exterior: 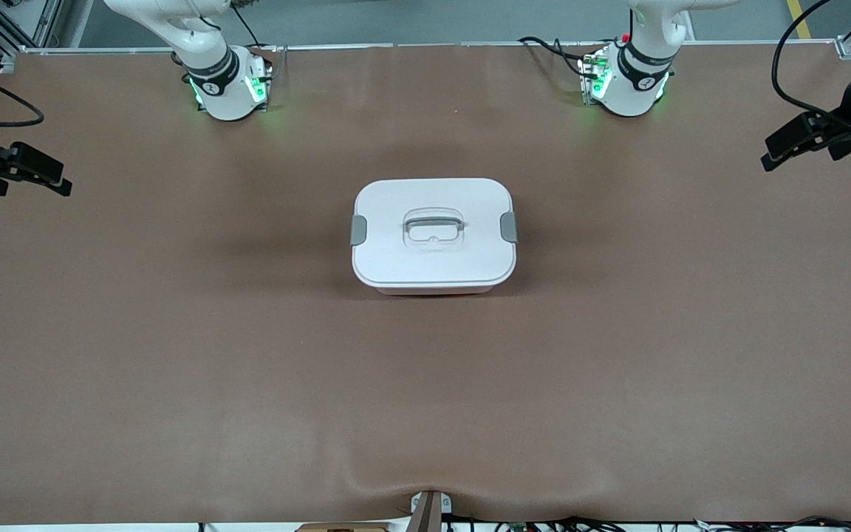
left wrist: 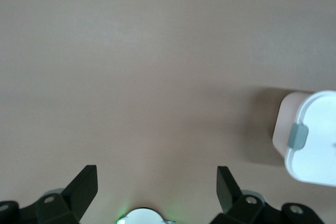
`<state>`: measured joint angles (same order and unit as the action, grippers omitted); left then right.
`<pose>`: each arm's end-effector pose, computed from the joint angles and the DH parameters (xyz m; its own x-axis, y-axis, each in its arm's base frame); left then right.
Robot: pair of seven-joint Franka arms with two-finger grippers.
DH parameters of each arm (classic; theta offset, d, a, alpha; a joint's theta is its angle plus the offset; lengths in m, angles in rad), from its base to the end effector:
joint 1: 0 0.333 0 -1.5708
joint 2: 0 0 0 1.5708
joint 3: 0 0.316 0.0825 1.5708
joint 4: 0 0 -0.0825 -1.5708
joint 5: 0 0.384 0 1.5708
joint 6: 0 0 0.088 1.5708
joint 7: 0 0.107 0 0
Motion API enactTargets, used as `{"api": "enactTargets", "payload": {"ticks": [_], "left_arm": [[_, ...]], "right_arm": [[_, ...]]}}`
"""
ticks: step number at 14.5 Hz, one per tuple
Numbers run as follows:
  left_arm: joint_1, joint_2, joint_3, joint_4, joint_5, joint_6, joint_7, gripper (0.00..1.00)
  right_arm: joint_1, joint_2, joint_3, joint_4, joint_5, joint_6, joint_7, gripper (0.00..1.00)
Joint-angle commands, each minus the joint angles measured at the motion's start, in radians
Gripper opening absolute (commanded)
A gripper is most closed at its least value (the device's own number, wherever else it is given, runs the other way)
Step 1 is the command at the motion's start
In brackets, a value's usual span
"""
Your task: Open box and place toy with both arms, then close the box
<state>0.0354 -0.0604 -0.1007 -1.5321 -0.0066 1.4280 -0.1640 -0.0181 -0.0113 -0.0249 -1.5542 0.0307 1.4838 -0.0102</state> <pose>0.5193 -0.0366 0.6626 0.9942 0.0981 -0.0435 0.0979 -0.9952 -0.0067 0.5416 -0.0199 0.6311 0.9978 -0.0300 -0.0587 -0.0319 -0.9990 -0.0316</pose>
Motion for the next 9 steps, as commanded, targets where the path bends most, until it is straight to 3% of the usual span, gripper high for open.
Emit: {"api": "enactTargets", "payload": {"ticks": [1, 9], "left_arm": [[-0.018, -0.029, 0.036, -0.025, -0.010, -0.003, 0.064, 1.00], [-0.049, -0.053, 0.044, -0.045, -0.003, 0.011, 0.055, 1.00]], "right_arm": [[-0.002, 0.010, 0.003, 0.020, 0.000, -0.007, 0.010, 1.00], [-0.002, 0.010, 0.003, 0.019, 0.000, -0.007, 0.010, 1.00]]}}
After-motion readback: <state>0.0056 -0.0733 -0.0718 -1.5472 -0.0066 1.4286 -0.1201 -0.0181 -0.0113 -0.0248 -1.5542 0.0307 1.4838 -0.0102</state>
